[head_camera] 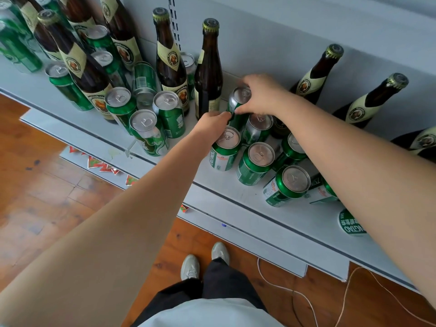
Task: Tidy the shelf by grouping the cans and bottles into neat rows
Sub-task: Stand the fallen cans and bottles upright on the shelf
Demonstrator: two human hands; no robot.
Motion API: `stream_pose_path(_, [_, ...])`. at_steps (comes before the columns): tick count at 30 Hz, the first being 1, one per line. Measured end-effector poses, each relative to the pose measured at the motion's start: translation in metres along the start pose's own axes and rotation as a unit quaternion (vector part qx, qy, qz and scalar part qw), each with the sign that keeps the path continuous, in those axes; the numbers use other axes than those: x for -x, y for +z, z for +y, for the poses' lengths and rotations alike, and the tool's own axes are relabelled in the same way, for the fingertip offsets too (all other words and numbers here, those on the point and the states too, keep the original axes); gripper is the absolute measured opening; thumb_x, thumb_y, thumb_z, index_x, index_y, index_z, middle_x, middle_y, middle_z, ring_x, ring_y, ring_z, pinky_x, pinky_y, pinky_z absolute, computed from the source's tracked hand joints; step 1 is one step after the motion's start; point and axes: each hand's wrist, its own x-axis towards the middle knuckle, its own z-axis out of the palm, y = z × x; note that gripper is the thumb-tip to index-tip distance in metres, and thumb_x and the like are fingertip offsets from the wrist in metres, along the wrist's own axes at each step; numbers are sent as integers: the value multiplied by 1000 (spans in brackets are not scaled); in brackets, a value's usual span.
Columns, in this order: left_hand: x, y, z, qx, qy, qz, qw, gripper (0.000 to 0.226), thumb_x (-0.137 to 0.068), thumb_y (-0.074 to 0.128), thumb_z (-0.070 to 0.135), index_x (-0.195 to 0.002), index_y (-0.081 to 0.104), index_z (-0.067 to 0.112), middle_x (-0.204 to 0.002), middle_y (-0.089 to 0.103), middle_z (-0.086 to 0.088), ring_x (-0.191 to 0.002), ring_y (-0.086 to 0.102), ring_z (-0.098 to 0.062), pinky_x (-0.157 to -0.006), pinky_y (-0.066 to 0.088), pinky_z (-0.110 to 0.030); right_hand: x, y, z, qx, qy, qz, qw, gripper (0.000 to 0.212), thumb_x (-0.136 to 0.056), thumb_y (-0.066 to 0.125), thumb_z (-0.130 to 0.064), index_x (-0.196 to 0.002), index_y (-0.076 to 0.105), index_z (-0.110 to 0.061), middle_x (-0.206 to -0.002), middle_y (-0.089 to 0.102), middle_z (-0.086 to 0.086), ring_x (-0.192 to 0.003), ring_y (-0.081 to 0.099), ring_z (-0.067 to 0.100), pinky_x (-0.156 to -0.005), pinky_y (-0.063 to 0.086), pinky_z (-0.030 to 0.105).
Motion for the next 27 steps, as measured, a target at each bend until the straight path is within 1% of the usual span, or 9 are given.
stream_pose_path(4, [10, -5, 4, -50, 77, 39, 995, 29, -98, 47, 25, -120, 65, 21, -78, 62, 5, -57, 53, -3, -49, 43, -12, 8, -4, -4, 32, 50, -5, 998, 62, -77, 79, -35, -127, 54, -6, -125, 59, 15, -111, 56, 33, -88, 48, 37])
stream_pose_path(6, [21, -14, 9, -80, 146, 77, 983, 33, -97, 47, 23, -125, 64, 19, -96, 70, 4, -64, 59, -3, -57, 45, -11, 19, -9, -12, 27, 80, 14, 996, 58, -84, 72, -37, -128, 52, -5, -126, 58, 16, -112, 56, 34, -86, 46, 37])
stream_pose_path(8, [35, -30, 13, -86, 221, 133, 962, 31, -97, 49, 22, -123, 66, 20, -108, 71, 6, -82, 64, -6, -72, 48, -16, 37, -19, -31, -24, 105, 88, 990, 41, -98, 53, -31, -128, 51, -3, -123, 58, 17, -112, 56, 34, -86, 43, 36])
stream_pose_path(10, [50, -53, 14, -74, 274, 205, 937, 26, -95, 51, 20, -113, 70, 22, -97, 70, 10, -81, 63, -3, -69, 47, -15, 57, -26, -59, -56, 108, 197, 973, 32, -101, 40, -23, -117, 58, -2, -109, 62, 13, -104, 58, 31, -85, 45, 38])
stream_pose_path(13, [61, -95, -3, -63, 287, 318, 902, 23, -92, 52, 16, -104, 72, 20, -95, 69, 8, -85, 62, -3, -74, 50, -17, 61, -16, -108, -88, -1, 360, 929, 25, -93, 45, -24, -97, 66, -11, -90, 68, 5, -81, 64, 26, -70, 53, 42])
stream_pose_path(16, [56, -137, -30, -27, 237, 379, 894, 21, -90, 54, 15, -104, 69, 20, -102, 65, 4, -87, 60, -5, -80, 54, -30, 39, 6, -150, -153, -96, 300, 937, 23, -91, 54, -21, -109, 65, -12, -103, 67, 6, -88, 65, 23, -73, 53, 39])
stream_pose_path(19, [47, -175, -49, -17, 206, 402, 892, 22, -89, 54, 15, -106, 65, 23, -107, 60, 3, -92, 60, -10, -80, 55, -37, 12, 20, -191, -178, -110, 212, 955, 31, -95, 53, -20, -122, 61, -7, -116, 65, 10, -102, 63, 25, -88, 51, 40])
stream_pose_path(23, [23, -217, -60, -29, 200, 386, 900, 35, -90, 57, 17, -125, 56, 20, -120, 53, 1, -103, 52, -10, -87, 51, -34, -36, 29, -235, -167, -45, 110, 979, 41, -100, 46, -20, -138, 49, -4, -136, 56, 14, -123, 53, 27, -99, 39, 30])
stream_pose_path(27, [-1, -244, -62, -44, 233, 306, 922, 49, -90, 59, 22, -137, 44, 19, -130, 48, 1, -118, 51, -17, -97, 49, -40, -80, 39, -254, -153, 57, 66, 984, 45, -100, 49, -26, -141, 46, -6, -137, 55, 14, -125, 52, 30, -98, 40, 31])
